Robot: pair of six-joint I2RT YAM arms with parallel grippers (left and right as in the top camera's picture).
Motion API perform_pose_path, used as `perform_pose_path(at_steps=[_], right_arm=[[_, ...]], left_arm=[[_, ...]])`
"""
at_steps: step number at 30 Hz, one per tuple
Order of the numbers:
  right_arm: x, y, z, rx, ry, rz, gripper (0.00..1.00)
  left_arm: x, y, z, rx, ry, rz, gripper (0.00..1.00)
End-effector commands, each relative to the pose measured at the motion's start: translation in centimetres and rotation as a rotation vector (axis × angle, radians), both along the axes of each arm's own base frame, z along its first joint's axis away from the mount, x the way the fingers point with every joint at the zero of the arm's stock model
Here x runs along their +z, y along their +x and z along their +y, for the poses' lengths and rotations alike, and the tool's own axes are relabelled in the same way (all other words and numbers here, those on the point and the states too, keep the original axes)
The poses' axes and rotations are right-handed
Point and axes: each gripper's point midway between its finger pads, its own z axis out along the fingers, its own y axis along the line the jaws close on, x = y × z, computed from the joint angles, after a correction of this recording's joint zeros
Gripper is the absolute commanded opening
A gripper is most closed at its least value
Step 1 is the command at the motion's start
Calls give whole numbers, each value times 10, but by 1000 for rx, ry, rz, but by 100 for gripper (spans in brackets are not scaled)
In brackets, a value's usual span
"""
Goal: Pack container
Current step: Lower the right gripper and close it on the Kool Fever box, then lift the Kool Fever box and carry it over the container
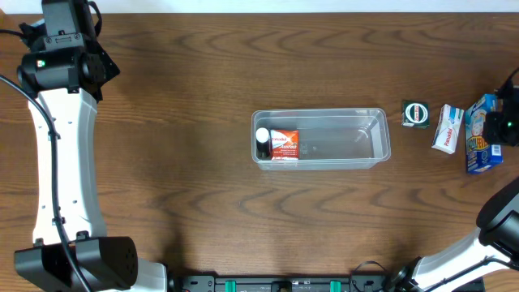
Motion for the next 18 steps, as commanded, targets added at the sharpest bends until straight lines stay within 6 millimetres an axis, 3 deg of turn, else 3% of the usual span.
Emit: perform_pose_path(at_steps=[1, 5, 9, 14, 18], right_arm=[[37, 13, -11, -38, -38, -74, 22], [63, 21, -12, -84, -36, -110, 15], [88, 34, 2, -64, -22, -144, 12], [117, 57, 40, 35, -23, -173, 12], [145, 79, 88, 150, -30, -209, 13]], left_arm=[[10, -3, 3, 11, 16, -21, 98], [10, -3, 3, 11, 16, -22, 98], [10, -3, 3, 11, 16, -21, 98], [10, -3, 3, 11, 16, -22, 98], [10, -3, 3, 11, 16, -21, 98]])
